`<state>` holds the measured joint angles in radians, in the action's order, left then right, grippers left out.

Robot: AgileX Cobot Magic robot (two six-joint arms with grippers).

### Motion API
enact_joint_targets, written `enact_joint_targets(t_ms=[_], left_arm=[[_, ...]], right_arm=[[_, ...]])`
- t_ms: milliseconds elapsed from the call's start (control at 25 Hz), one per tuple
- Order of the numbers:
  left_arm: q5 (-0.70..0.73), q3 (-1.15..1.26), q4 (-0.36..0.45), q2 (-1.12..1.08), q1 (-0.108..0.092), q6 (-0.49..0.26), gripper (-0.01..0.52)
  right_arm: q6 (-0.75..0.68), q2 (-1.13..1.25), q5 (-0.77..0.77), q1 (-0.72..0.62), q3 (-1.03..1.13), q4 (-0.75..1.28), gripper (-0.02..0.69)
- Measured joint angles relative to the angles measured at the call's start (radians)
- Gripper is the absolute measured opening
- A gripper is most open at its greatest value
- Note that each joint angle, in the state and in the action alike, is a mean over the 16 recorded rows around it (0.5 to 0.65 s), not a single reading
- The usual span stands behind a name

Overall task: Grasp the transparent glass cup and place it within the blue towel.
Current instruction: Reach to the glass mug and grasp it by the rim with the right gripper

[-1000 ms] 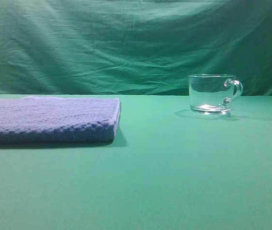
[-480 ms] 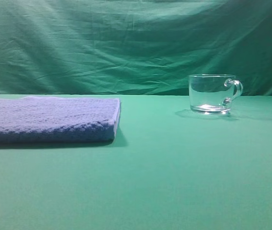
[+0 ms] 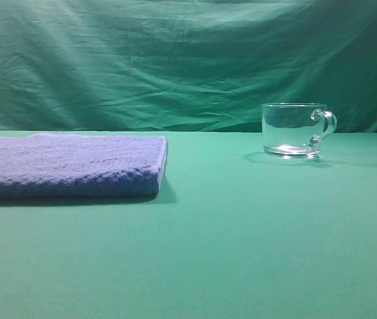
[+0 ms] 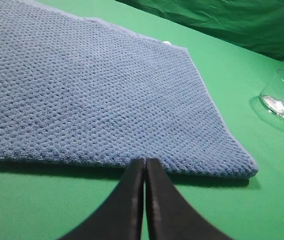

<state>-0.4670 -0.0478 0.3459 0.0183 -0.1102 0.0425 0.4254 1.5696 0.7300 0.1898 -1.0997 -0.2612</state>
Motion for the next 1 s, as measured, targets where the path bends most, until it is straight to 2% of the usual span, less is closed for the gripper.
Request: enact_joint_targets(t_ms=[120,240,400,520,800,1000], left_arm=[[0.000,0.000,0.000,0.000,0.000,0.000,0.000],[0.000,0.000,0.000,0.000,0.000,0.000,0.000],[0.000,0.000,0.000,0.000,0.000,0.000,0.000],[0.000,0.000,0.000,0.000,0.000,0.000,0.000],[0.000,0.000,0.000,0.000,0.000,0.000,0.000],[0.000,0.000,0.000,0.000,0.000,0.000,0.000]], right_arm=[[0.004,0.094,0.019,0.000,-0.072,0.001,0.454],[0.008,0.180,0.030,0.000,-0.133,0.001,0.540],[0.021,0.277,0.033,0.000,-0.202,0.003,0.569],[0.036,0.335,0.033,0.000,-0.243,0.004,0.519],[0.082,0.412,0.030,0.000,-0.305,0.008,0.295],[0.112,0.427,0.027,0.000,-0.321,0.009,0.172]])
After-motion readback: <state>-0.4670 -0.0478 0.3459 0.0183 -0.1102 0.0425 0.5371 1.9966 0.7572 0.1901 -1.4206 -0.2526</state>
